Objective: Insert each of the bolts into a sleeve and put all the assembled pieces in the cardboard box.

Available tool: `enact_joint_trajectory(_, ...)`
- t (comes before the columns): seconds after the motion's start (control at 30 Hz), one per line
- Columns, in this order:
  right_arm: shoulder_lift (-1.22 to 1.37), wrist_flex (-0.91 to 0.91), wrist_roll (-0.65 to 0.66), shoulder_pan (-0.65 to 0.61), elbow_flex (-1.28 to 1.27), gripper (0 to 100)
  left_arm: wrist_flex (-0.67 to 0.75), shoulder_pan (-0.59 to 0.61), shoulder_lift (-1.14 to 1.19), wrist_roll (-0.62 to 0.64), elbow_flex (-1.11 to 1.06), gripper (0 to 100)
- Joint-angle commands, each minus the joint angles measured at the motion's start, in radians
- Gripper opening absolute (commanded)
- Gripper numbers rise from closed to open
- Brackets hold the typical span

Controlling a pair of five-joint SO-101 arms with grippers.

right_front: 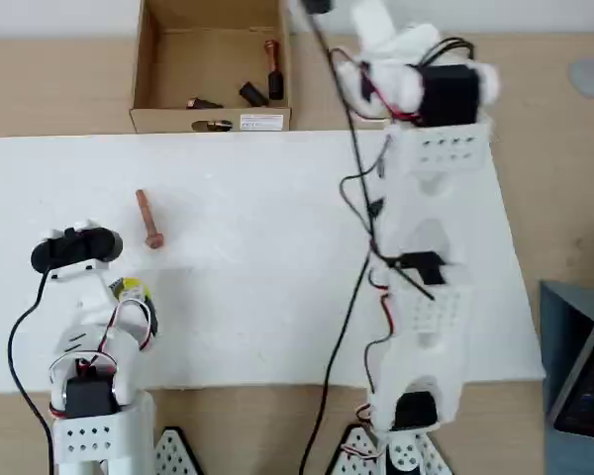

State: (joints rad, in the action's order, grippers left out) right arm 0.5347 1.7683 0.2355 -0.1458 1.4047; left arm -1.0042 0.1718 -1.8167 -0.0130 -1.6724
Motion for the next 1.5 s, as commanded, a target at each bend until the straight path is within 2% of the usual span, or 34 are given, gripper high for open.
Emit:
enact_joint_trajectory(0.0, -0.199, 0.021, -0.074, 0.048, -0.219, 0.9, 0.012, 0.011, -0.007, 0.008, 0.009, 0)
enact_joint_trajectory(0.17, -0.42, 0.02, -0.196, 0.076, -0.582, 0.9, 0.012, 0.009, -0.007, 0.008, 0.009, 0)
enact_joint_trajectory(0.4, -0.598, 0.014, -0.516, 0.074, -1.047, 0.9, 0.012, 0.009, -0.007, 0.008, 0.009, 0)
enact_joint_trajectory(0.57, -0.587, 0.012, -0.727, 0.073, -1.228, 0.9, 0.012, 0.009, -0.007, 0.008, 0.009, 0)
enact_joint_trajectory(0.7, -0.512, -0.002, -0.85, 0.076, -1.262, 0.9, 0.012, 0.009, -0.007, 0.008, 0.009, 0)
enact_joint_trajectory(0.9, -0.394, -0.1, -0.878, 0.071, -1.26, 1.8, 0.012, 0.009, -0.007, 0.008, 0.009, 0)
enact_joint_trajectory(1.13, -0.317, -0.187, -0.878, 0.054, -1.26, 16.3, 0.012, 0.009, -0.007, 0.008, 0.009, 0)
enact_joint_trajectory(1.47, -0.226, -0.331, -0.878, 0.045, -1.26, 16.5, 0.012, 0.009, -0.007, 0.008, 0.008, 0)
